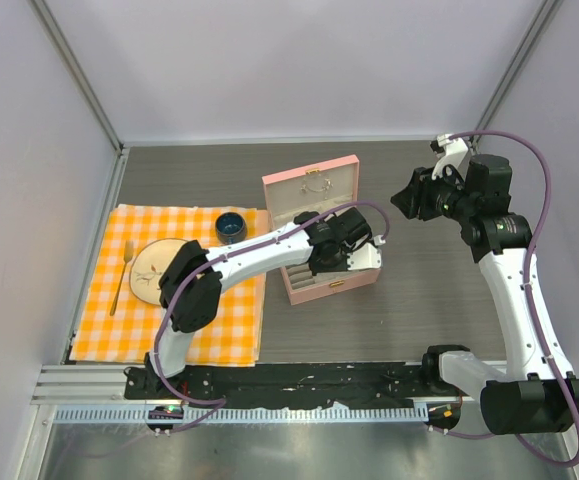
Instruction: Organize the mixed jewelry
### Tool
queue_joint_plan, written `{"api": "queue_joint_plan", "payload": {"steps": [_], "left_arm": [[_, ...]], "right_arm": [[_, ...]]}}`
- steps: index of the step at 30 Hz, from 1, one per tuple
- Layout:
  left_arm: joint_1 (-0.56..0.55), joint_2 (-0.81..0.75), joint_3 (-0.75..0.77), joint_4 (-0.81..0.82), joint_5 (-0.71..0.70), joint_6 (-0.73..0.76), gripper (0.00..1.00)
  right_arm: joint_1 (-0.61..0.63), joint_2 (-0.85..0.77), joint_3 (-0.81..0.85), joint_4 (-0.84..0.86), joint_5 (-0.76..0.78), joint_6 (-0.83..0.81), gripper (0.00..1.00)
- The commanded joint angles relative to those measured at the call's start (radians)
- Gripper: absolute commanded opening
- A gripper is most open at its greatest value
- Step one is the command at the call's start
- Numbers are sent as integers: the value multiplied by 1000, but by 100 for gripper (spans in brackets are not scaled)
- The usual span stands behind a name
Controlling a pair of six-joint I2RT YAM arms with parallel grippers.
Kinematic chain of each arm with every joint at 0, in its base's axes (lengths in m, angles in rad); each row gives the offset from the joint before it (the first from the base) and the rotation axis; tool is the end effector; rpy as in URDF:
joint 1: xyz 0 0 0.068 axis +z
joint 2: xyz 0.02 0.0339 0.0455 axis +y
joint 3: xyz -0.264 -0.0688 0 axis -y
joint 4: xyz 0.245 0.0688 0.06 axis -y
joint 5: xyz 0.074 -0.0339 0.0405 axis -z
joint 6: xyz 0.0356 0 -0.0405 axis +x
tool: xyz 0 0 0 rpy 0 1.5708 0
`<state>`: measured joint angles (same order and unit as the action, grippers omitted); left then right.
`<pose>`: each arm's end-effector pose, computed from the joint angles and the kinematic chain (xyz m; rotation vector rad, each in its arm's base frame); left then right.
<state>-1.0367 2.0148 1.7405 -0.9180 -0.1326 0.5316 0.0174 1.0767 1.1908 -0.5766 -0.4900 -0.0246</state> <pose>0.2209 -0.3642 0.2417 1.9120 1.9662 0.0451 0.2254 0.0207 0.3864 -0.3488 1.9785 0.4920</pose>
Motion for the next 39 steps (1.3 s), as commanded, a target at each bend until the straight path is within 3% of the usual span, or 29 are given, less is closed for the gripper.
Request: {"api": "queue_joint_plan", "payload": {"steps": [1, 39], "left_arm": [[-3, 1, 42, -13, 19, 1, 0], [-28, 41, 74, -45, 5, 11, 0]], "right_arm": [[-5, -21, -2, 44, -13, 5, 44], [-4, -29, -17, 50, -22, 9, 44]]}}
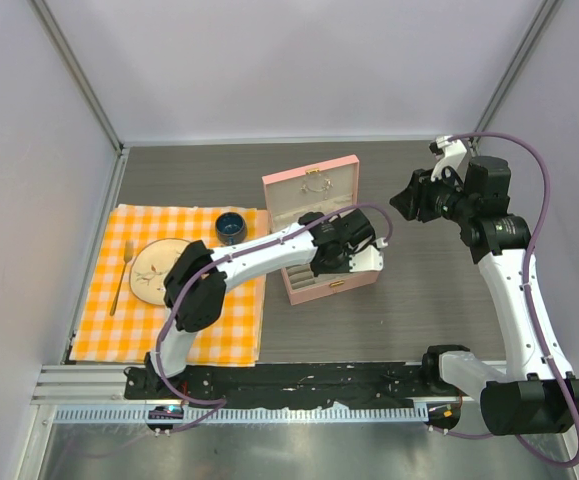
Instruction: Organize the mixed jewelry
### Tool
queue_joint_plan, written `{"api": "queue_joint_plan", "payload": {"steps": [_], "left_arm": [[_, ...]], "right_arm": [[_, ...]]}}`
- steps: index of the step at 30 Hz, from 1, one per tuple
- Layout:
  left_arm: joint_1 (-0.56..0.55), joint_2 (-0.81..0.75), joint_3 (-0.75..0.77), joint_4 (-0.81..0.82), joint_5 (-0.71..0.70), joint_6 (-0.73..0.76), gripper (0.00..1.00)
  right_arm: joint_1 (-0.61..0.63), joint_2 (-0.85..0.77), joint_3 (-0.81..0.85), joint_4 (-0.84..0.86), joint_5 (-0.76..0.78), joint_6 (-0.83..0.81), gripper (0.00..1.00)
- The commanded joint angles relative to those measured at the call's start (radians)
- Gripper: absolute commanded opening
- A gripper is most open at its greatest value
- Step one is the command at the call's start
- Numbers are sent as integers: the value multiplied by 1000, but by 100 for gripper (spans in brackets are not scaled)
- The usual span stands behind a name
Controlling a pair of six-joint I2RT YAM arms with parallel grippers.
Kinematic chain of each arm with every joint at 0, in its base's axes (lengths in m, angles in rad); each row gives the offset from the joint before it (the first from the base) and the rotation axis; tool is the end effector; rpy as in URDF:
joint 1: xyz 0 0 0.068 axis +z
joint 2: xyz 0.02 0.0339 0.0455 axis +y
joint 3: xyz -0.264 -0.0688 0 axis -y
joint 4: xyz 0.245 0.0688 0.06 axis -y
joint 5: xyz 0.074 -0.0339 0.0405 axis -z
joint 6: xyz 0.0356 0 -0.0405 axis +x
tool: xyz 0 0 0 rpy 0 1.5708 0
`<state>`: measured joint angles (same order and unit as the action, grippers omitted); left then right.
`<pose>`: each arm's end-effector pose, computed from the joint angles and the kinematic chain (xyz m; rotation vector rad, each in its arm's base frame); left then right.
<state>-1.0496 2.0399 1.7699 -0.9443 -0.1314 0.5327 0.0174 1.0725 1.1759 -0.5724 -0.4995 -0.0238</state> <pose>0.2180 -0.3703 0.2390 1.9423 1.9662 0.0485 0.2249 0.0210 0.3828 -0.3527 1.9830 0.5036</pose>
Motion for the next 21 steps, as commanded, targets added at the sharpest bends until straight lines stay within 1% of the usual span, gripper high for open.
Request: {"api": "queue_joint_plan", "payload": {"steps": [1, 12, 17, 18, 21], "left_arm": [[-16, 20, 52, -24, 4, 9, 0], [-33, 46, 85, -56, -34, 13, 1], [-38, 60, 99, -76, -48, 13, 5], [-38, 63, 102, -79, -50, 15, 6], [-39, 69, 112, -85, -56, 16, 10]], "right_arm": [[-5, -26, -2, 48, -11, 9, 44], [-5, -29, -7, 48, -13, 9, 44], [-4, -31, -5, 48, -16, 10, 44], [-29, -31, -5, 49, -16, 10, 44], [-31, -32, -7, 49, -17, 10, 44]]}}
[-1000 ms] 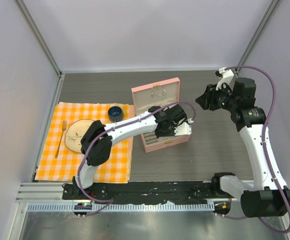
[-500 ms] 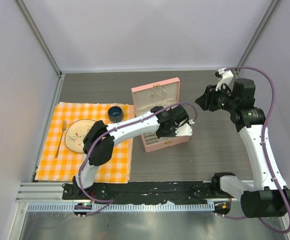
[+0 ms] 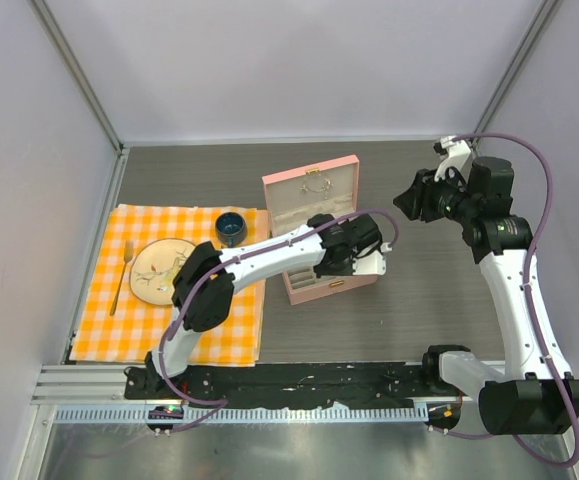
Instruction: Organize the mixed jewelry
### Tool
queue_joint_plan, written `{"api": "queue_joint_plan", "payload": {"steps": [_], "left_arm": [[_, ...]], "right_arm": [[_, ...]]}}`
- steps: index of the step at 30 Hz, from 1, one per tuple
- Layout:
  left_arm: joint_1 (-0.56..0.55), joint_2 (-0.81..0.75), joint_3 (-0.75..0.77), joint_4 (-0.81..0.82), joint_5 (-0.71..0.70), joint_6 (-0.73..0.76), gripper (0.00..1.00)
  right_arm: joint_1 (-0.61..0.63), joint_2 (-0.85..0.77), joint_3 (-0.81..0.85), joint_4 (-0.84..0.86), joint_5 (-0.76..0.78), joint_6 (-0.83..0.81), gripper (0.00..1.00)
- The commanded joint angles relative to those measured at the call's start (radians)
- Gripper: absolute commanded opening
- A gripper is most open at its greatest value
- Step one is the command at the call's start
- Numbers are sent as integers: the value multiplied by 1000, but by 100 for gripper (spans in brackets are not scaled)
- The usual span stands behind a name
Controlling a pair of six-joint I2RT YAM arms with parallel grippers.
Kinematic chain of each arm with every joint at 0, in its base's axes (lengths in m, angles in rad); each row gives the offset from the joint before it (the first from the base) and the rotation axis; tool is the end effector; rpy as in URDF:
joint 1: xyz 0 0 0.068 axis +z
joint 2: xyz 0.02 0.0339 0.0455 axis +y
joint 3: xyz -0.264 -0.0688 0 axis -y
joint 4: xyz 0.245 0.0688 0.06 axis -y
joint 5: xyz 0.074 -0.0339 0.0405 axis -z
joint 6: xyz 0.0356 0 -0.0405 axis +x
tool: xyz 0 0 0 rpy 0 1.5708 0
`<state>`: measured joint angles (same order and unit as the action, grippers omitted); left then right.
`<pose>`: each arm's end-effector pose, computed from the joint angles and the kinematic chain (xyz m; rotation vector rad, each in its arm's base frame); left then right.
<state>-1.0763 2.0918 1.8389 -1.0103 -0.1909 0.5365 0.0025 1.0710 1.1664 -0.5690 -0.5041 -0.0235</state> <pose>0.2132 -0.3811 0.2354 1.9864 1.9621 0.1422 0.2252 0.0178 0.3803 -0.3394 1.9878 0.5002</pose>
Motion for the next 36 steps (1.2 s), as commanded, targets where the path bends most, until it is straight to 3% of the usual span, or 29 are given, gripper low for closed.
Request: {"api": "queue_joint_plan", "payload": {"steps": [1, 15, 26, 36], "left_arm": [[-14, 20, 48, -22, 2, 11, 12], [-20, 30, 86, -57, -19, 20, 32], [-19, -9, 89, -74, -41, 23, 37], [18, -208, 27, 15, 1, -9, 40]], "right_arm": [[-16, -29, 4, 46, -11, 10, 44], [-19, -29, 9, 41, -13, 11, 44], [-25, -34, 9, 41, -11, 13, 44], [-32, -26, 4, 40, 9, -1, 44]]}}
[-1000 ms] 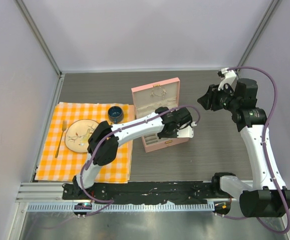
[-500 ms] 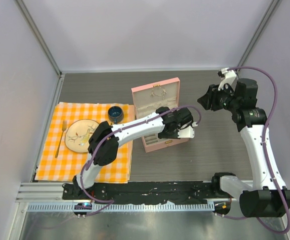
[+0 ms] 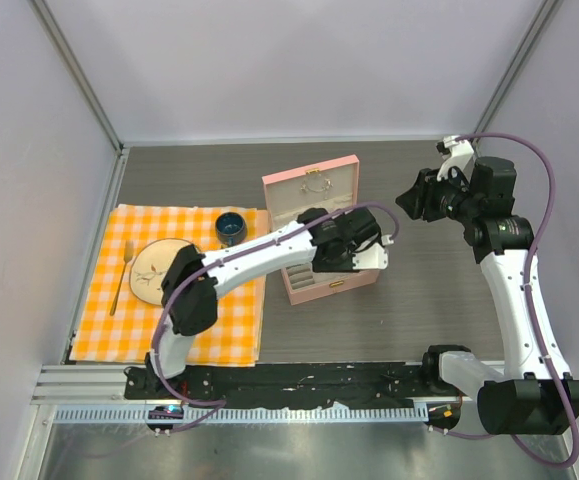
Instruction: Organize the mixed jewelry
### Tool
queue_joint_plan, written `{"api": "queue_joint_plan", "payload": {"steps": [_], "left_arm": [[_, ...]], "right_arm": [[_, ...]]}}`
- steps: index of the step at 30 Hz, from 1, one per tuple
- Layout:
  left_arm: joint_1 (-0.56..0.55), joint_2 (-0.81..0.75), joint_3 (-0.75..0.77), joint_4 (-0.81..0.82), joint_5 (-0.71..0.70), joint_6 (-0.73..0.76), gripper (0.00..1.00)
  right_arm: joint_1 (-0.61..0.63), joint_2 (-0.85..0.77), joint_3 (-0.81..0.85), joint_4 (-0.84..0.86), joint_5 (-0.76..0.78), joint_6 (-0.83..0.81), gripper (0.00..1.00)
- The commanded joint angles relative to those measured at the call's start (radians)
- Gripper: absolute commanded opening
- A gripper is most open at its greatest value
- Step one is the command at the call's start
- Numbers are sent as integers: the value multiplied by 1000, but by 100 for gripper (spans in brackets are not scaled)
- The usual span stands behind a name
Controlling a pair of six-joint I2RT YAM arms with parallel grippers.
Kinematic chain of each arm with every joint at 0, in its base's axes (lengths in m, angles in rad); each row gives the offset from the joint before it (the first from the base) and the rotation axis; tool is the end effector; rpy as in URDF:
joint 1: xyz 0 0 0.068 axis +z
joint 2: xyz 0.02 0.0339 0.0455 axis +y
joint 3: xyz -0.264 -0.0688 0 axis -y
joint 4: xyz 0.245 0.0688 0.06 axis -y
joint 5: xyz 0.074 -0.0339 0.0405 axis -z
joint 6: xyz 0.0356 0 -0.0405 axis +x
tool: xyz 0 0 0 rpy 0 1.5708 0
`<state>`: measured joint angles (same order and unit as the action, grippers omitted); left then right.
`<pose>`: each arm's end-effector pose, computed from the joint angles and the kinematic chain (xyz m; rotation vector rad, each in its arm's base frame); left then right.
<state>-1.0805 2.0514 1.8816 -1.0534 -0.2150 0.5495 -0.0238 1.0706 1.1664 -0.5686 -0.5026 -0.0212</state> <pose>0.2095 -0.3764 0.2631 1.9632 1.9218 0.1595 0.2255 0.0118 0.3804 -0.3099 1.9899 0.4832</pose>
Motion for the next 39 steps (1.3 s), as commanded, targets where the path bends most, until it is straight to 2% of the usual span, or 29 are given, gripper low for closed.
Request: {"api": "queue_joint_plan", "payload": {"steps": [1, 6, 12, 16, 20, 24, 26, 27, 28, 31, 33, 39], "left_arm": [[34, -186, -41, 87, 28, -32, 41], [80, -312, -143, 193, 81, -74, 43], [191, -502, -286, 341, 146, -144, 45], [345, -588, -318, 378, 297, -233, 45], [462, -655, -360, 444, 365, -331, 48], [565, -698, -423, 550, 402, -448, 59], [629, -709, -443, 581, 440, -512, 69], [668, -715, -462, 611, 456, -531, 74], [685, -717, -472, 624, 469, -543, 83], [717, -721, -504, 667, 496, -571, 97], [720, -721, -530, 690, 506, -571, 100], [723, -714, -608, 799, 532, -571, 100]], "right_arm": [[-5, -26, 3, 38, 9, -6, 44], [-5, -9, 3, 27, 16, -17, 45], [-5, 12, 6, 18, 16, -34, 48], [-5, 35, 13, 15, 22, -42, 51], [-5, 61, 29, 13, 32, -51, 57], [-5, 80, 44, 21, 39, -51, 66], [-5, 81, 44, 24, 45, -56, 71], [-5, 81, 45, 26, 53, -60, 78], [-5, 78, 45, 26, 55, -63, 80], [-5, 72, 39, 29, 64, -66, 86], [-5, 66, 29, 32, 64, -63, 88], [-5, 68, 18, 38, 56, -57, 91]]}}
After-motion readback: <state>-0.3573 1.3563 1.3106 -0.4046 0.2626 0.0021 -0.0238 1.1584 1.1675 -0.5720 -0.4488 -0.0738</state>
